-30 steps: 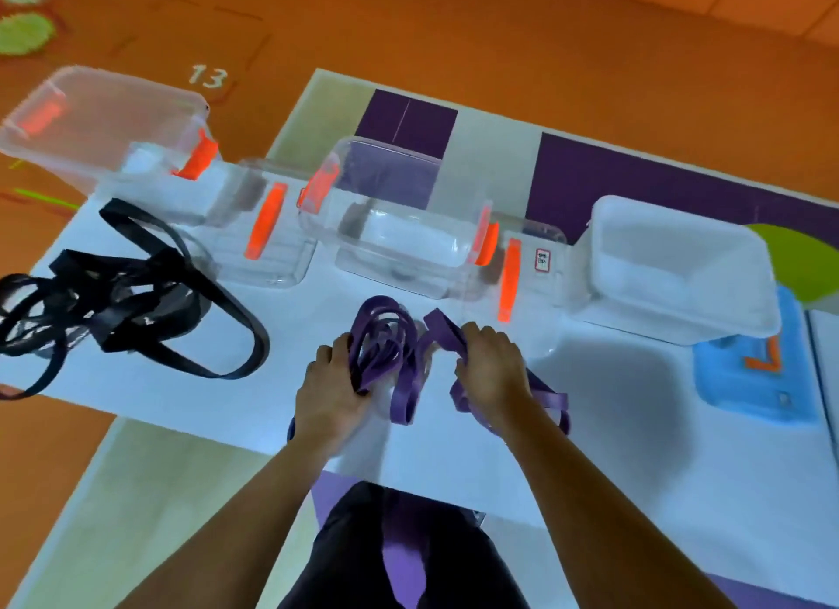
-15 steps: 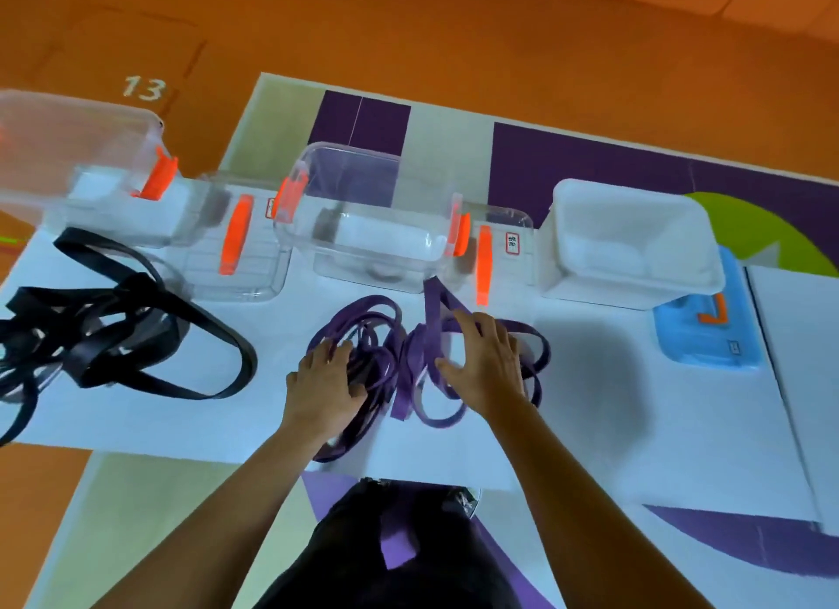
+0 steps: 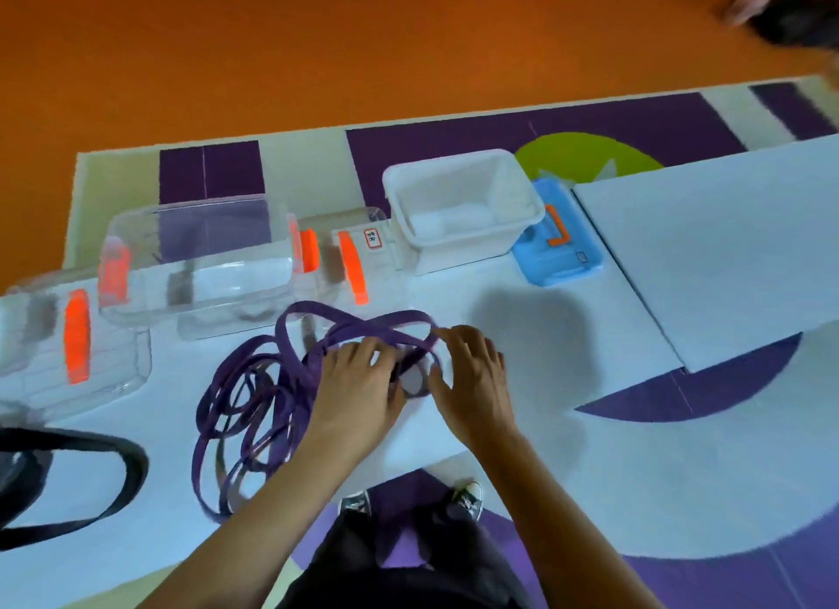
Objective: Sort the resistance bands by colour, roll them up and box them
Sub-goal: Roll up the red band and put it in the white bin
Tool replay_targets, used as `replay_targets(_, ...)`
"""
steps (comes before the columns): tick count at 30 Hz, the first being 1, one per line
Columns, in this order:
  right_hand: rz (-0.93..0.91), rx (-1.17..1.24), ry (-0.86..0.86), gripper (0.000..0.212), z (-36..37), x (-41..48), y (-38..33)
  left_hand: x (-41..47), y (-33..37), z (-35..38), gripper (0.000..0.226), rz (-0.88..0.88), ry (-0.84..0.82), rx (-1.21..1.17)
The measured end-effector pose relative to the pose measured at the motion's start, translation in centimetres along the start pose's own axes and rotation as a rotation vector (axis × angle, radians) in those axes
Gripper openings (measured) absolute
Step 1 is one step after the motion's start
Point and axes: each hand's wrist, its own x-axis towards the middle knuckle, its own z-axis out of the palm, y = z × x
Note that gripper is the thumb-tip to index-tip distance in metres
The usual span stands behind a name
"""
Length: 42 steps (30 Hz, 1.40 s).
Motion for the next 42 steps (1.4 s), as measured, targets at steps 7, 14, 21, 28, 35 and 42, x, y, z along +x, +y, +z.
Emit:
replay_targets(7,0.119,0.003,0.14,0.046,-7.2,-0.8,9.6,4.4,11.2,1.2,0.033,0.154,-0.002,0.067)
replay_targets(14,0.211,-0.025,0.199,0.043,-16.1,-3.1,22.5,7.5,25.3,4.9,0.03,0.224,0.033,0.023)
replay_targets(21,0.361,0.023,0.29,0.04,-22.1,-5.4,33.9,11.0,36.1,9.2,0.03,0.337,0.01,0.035)
replay_targets(28,0.502,0.001,0.356,0.038,-26.6,-4.9,44.1,17.3,46.4,13.1,0.024,0.45,-0.046,0.011)
replay_targets(35,0.603,-0.043,0.344,0.037,-33.6,-1.4,54.7,26.1,57.8,17.0,0.023,0.554,-0.086,-0.041)
replay_targets(42,0.705,-0.041,0.431,0.035,-42.7,0.9,65.5,34.5,71.7,19.5,0.021,0.706,-0.088,-0.061)
